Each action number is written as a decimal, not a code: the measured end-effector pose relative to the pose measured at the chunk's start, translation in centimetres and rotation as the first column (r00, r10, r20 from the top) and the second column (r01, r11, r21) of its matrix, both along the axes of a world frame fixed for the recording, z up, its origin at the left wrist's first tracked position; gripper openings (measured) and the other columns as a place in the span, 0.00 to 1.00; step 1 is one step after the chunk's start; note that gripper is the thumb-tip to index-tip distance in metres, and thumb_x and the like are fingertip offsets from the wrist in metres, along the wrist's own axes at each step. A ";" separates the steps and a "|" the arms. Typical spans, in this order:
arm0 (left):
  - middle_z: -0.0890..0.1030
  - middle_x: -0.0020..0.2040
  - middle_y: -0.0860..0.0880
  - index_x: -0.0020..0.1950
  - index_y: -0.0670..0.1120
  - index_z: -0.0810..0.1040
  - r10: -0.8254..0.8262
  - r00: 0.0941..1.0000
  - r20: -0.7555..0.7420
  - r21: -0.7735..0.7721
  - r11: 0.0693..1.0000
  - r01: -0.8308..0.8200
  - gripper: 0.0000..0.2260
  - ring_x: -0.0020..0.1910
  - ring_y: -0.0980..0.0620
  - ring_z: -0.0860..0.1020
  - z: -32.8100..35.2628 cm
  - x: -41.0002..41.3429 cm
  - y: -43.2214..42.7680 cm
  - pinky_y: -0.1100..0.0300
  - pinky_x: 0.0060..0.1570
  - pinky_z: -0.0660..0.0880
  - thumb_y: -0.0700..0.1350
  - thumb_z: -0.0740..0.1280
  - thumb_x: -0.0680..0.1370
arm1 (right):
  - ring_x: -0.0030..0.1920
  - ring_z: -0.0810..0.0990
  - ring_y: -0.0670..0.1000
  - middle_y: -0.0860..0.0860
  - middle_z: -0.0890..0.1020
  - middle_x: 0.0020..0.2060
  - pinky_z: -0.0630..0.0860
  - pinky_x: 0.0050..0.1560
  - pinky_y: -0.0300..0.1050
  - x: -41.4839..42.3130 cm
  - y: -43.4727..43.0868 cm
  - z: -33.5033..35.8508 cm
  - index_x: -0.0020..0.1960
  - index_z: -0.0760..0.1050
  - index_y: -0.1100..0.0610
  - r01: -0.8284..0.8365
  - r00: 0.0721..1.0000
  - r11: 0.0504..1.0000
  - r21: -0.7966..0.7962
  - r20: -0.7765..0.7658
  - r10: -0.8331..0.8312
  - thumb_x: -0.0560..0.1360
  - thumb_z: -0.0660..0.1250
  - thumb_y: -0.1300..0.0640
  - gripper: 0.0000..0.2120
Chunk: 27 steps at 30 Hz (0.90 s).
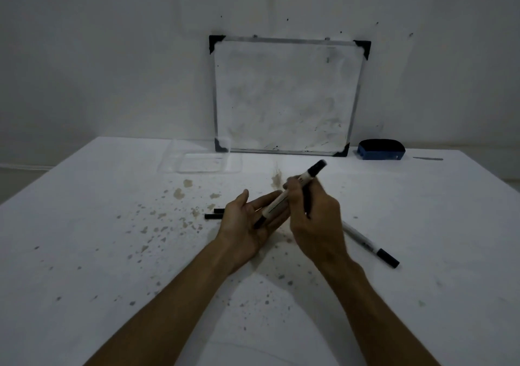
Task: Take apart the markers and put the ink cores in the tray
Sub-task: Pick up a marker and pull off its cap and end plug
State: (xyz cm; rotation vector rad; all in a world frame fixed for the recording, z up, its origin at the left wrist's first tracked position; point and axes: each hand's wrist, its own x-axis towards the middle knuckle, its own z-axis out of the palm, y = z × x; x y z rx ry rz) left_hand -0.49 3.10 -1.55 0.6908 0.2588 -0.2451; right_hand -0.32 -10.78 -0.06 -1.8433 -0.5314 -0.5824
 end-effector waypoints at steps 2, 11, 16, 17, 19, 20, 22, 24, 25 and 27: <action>0.86 0.46 0.38 0.65 0.33 0.79 -0.021 1.000 -0.011 0.040 0.999 0.021 0.29 0.39 0.46 0.86 0.1 -0.1 -0.4 0.55 0.40 0.84 0.57 0.51 0.87 | 0.30 0.80 0.49 0.48 0.80 0.32 0.80 0.30 0.43 -0.4 0.1 -0.2 0.51 0.74 0.51 0.001 0.999 1.000 0.017 0.043 -0.002 0.83 0.56 0.43 0.14; 0.84 0.41 0.43 0.55 0.38 0.83 -0.125 0.990 0.071 0.398 0.913 0.087 0.20 0.35 0.48 0.80 0.1 0.0 -0.3 0.56 0.39 0.76 0.52 0.58 0.86 | 0.30 0.79 0.43 0.47 0.80 0.33 0.76 0.30 0.33 0.8 -0.6 0.2 0.50 0.74 0.54 0.181 0.971 0.971 0.155 -0.183 -0.152 0.83 0.60 0.46 0.13; 0.73 0.34 0.50 0.48 0.43 0.83 -0.194 0.967 0.167 0.590 0.805 0.060 0.11 0.29 0.54 0.67 -0.3 -0.3 0.2 0.60 0.31 0.62 0.45 0.64 0.85 | 0.36 0.77 0.47 0.50 0.80 0.37 0.75 0.41 0.46 3.1 -2.9 0.0 0.49 0.76 0.54 0.205 0.882 0.949 0.240 -0.466 -0.073 0.83 0.55 0.40 0.20; 0.73 0.34 0.50 0.48 0.43 0.83 -0.211 0.958 0.194 0.641 0.766 0.040 0.10 0.29 0.54 0.68 -0.2 -0.4 0.3 0.61 0.31 0.64 0.44 0.64 0.85 | 0.37 0.79 0.49 0.51 0.81 0.39 0.74 0.41 0.46 3.5 -3.5 0.3 0.50 0.76 0.55 0.201 0.855 0.947 0.252 -0.516 -0.044 0.83 0.54 0.40 0.21; 0.76 0.34 0.50 0.51 0.44 0.84 -0.248 0.940 0.236 0.757 0.654 -0.018 0.09 0.30 0.54 0.72 -0.2 -0.5 0.7 0.61 0.33 0.69 0.44 0.65 0.84 | 0.41 0.81 0.50 0.54 0.83 0.43 0.77 0.43 0.46 4.1 -4.9 0.5 0.52 0.77 0.56 0.198 0.814 0.955 0.220 -0.580 -0.035 0.83 0.53 0.41 0.21; 0.78 0.35 0.50 0.52 0.44 0.84 -0.258 0.933 0.253 0.794 0.607 -0.047 0.08 0.32 0.53 0.74 -0.2 -0.4 0.9 0.60 0.35 0.72 0.44 0.66 0.84 | 0.41 0.81 0.50 0.53 0.82 0.43 0.79 0.45 0.46 4.1 -5.5 0.5 0.54 0.77 0.55 0.182 0.812 0.968 0.172 -0.582 -0.049 0.84 0.53 0.41 0.21; 0.81 0.36 0.51 0.54 0.46 0.85 -0.255 0.921 0.296 0.825 0.554 -0.112 0.07 0.34 0.53 0.78 -0.1 -0.2 1.5 0.58 0.37 0.76 0.43 0.67 0.83 | 0.39 0.79 0.49 0.51 0.80 0.40 0.78 0.43 0.45 4.1 -6.4 0.2 0.55 0.77 0.53 0.138 0.853 0.988 -0.072 -0.498 -0.156 0.84 0.52 0.42 0.20; 0.85 0.37 0.53 0.56 0.48 0.85 -0.247 0.900 0.360 0.841 0.503 -0.198 0.07 0.35 0.54 0.81 -0.1 -0.2 2.1 0.60 0.38 0.80 0.42 0.68 0.83 | 0.34 0.77 0.47 0.49 0.78 0.35 0.72 0.33 0.39 4.0 -6.5 -0.5 0.51 0.76 0.53 0.129 0.916 0.931 -0.341 -0.320 -0.243 0.84 0.53 0.43 0.18; 0.86 0.38 0.53 0.57 0.48 0.86 -0.236 0.891 0.389 0.845 0.477 -0.242 0.08 0.36 0.55 0.82 -0.1 -0.1 2.2 0.60 0.39 0.81 0.42 0.68 0.83 | 0.32 0.75 0.46 0.49 0.77 0.34 0.69 0.31 0.36 3.9 -6.2 -0.9 0.50 0.77 0.53 0.131 0.936 0.895 -0.426 -0.246 -0.254 0.84 0.54 0.44 0.17; 0.88 0.42 0.52 0.60 0.49 0.85 -0.204 0.879 0.430 0.844 0.436 -0.312 0.09 0.37 0.55 0.83 -0.3 -0.1 2.5 0.59 0.40 0.83 0.41 0.68 0.83 | 0.34 0.76 0.47 0.52 0.77 0.37 0.72 0.33 0.37 3.9 -5.4 -2.0 0.56 0.80 0.55 0.144 0.951 0.822 -0.551 -0.153 -0.269 0.83 0.57 0.45 0.17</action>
